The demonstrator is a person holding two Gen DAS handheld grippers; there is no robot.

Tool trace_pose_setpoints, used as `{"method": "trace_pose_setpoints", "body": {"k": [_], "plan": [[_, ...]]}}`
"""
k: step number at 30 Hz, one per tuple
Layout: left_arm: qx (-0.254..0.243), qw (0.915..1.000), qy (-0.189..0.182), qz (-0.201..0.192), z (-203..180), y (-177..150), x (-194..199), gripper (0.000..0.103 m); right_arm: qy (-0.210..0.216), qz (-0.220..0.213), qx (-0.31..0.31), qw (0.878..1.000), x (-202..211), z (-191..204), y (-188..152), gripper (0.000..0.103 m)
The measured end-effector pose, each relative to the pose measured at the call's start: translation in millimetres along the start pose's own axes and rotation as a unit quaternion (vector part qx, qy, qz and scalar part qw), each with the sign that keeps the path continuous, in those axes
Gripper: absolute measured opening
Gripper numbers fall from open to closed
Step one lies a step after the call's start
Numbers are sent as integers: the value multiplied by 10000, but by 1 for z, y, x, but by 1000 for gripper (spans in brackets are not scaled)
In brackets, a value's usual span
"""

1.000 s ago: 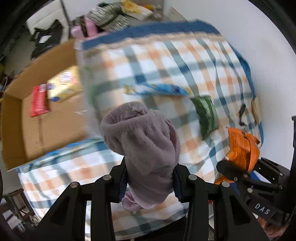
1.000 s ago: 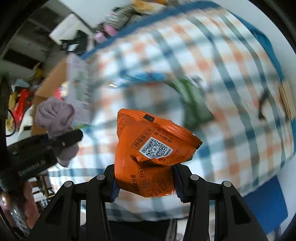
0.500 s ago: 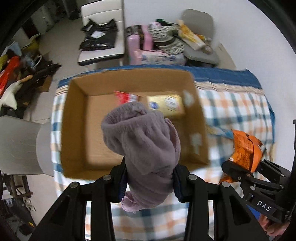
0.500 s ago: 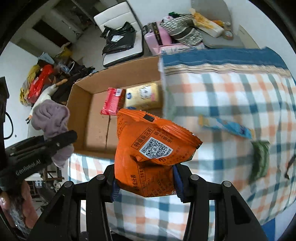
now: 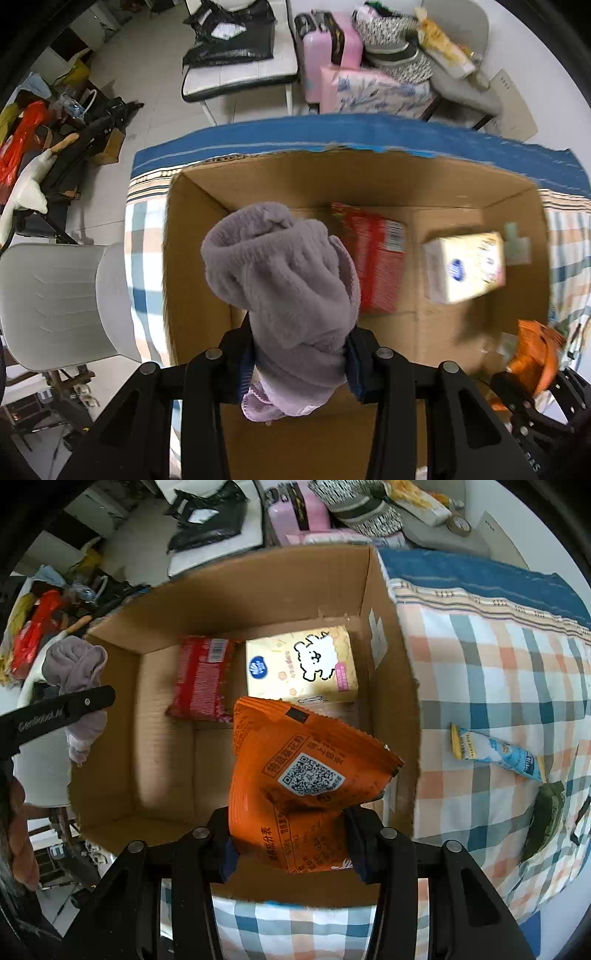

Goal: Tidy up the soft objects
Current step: 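Carry the sock and orange bag into the box and release both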

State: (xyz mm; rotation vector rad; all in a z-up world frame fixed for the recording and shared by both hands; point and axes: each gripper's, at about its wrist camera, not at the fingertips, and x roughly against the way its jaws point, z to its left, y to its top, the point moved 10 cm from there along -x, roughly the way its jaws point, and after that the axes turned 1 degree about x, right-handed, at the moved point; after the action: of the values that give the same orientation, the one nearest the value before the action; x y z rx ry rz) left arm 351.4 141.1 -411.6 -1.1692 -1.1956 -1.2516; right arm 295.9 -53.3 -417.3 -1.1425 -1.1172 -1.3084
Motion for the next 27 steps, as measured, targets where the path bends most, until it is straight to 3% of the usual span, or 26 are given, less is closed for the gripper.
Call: {"method": "trace_pose_setpoints", "body": {"k": [10,15,20,22,27], "plan": [[-291,9982,426,318,9,27,-43,40,-343,405,-122,9985,-32,-5,13,53],[-152,9989,305,327,12,31,-41,42,-418,407,-45,9983,-29,-3,11,74],[-17,9995,245,200,17,32,-29,63,-420,287,25,9987,-19,3,13,96],[72,9997,203,146,21,30,-23,78,-403,220,32,9989,-14,6,14,98],[238,9996,135,-29,27,16,-1,90,-322,125,101,9994,-3,13,10,103]]}}
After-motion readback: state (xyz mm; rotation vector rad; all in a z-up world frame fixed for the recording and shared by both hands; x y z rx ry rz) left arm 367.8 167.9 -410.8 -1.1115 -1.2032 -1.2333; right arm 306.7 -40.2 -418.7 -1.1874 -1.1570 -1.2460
